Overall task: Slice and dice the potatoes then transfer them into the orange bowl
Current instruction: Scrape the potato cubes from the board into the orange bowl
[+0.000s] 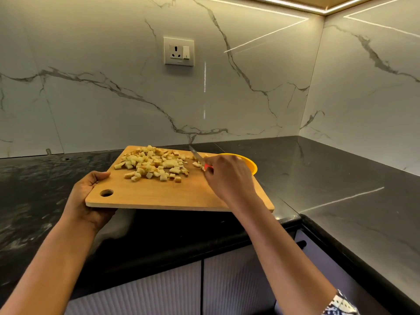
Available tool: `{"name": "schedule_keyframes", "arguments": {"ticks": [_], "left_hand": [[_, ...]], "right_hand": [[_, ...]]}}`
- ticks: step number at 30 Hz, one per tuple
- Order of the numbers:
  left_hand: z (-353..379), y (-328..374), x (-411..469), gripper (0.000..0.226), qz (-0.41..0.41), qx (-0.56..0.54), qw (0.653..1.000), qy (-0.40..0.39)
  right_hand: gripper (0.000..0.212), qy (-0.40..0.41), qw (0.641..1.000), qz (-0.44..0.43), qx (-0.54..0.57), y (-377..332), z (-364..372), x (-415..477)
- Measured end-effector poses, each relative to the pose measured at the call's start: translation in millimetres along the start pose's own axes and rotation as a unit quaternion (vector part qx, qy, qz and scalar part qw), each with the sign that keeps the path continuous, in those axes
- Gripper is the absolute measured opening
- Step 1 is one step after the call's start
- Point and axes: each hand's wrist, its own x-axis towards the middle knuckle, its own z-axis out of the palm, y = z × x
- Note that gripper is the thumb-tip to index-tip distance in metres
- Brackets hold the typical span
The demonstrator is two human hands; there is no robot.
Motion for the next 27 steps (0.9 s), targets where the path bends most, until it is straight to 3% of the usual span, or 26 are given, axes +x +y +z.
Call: {"name": "schedule_keyframes", "arguments": {"ticks": [5, 8, 12, 15, 16, 21, 27], "left_hand": [[-1.0, 0.9, 4.9, 0.007, -0.008, -0.001, 1.0, -0.002], [-1.8, 0.3, 4.9, 0.021, -0.009, 0.001, 1.0, -0.014], [-6.5, 0.0, 5.1, 0.011, -0.014, -0.014, 1.0, -0.012], [-8.5, -1.9, 6.2, 0.073, -0.005, -0.028, 0.999, -0.026], [-8.6, -1.7, 6.2, 0.074, 0.001, -0.032, 0.999, -0.024], [1.1, -3.1, 0.1, 0.008, -0.003, -0.003, 1.0, -0.008], [2.9, -0.7, -4.4, 0.005, -0.009, -0.002, 1.0, -0.002]], "right_hand": [[0.026, -0.037, 0.996, -0.075, 0.026, -32.7, 15.3, -1.2], [0.025, -0.037, 0.997, -0.065, -0.004, -26.9, 21.5, 4.3], [0.029, -0.053, 0.997, -0.039, -0.028, -3.5, 19.1, 9.2], [0.029, -0.043, 0.998, -0.001, -0.043, 11.4, 12.8, 11.0], [0.029, -0.036, 0.998, 0.005, -0.044, 10.1, 11.1, 10.8], [0.025, 0.023, 0.996, -0.079, 0.031, -47.8, 6.1, 12.6], [0.021, -0.014, 0.994, -0.093, 0.057, -90.9, 18.9, 36.9]]}}
